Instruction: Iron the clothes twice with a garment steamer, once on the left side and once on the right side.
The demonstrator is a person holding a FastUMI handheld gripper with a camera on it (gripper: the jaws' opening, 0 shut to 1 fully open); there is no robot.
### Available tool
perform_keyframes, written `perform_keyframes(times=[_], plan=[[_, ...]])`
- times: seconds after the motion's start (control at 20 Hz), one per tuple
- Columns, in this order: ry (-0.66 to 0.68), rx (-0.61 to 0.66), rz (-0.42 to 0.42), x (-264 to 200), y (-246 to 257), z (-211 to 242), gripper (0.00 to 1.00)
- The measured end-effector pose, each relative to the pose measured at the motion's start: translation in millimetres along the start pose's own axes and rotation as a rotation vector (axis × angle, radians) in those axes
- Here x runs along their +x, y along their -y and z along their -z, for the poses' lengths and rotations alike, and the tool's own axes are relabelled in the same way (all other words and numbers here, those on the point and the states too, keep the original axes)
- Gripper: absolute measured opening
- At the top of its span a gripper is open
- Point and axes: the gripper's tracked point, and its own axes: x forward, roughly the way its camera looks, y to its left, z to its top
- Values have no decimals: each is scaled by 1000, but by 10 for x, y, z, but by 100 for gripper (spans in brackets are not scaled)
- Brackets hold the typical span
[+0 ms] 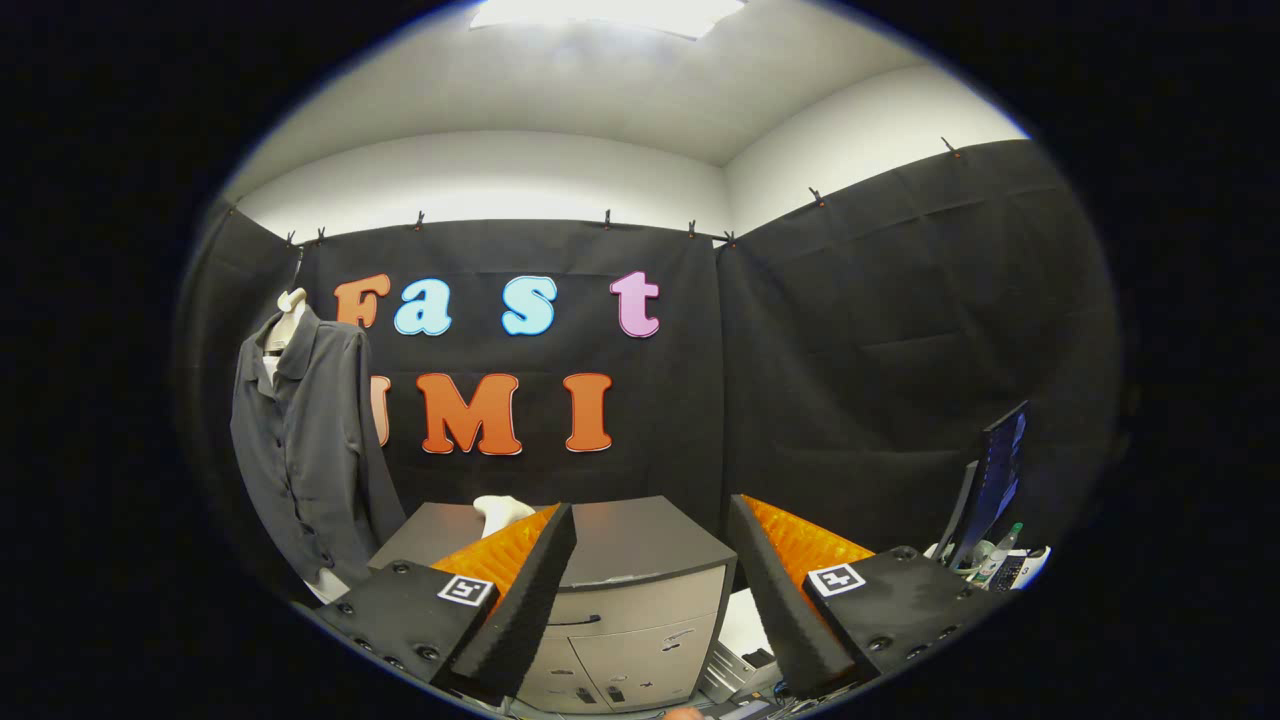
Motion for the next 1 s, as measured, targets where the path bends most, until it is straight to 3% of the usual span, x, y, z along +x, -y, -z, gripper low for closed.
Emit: perform_keyframes(times=[0.15, 0.7, 1.0], plan=[[-34, -4, -18, 121, -66, 75, 98], [-185, 22, -215, 1063, -978, 294, 98], [-278, 2, -239, 1756, -1390, 437, 99]])
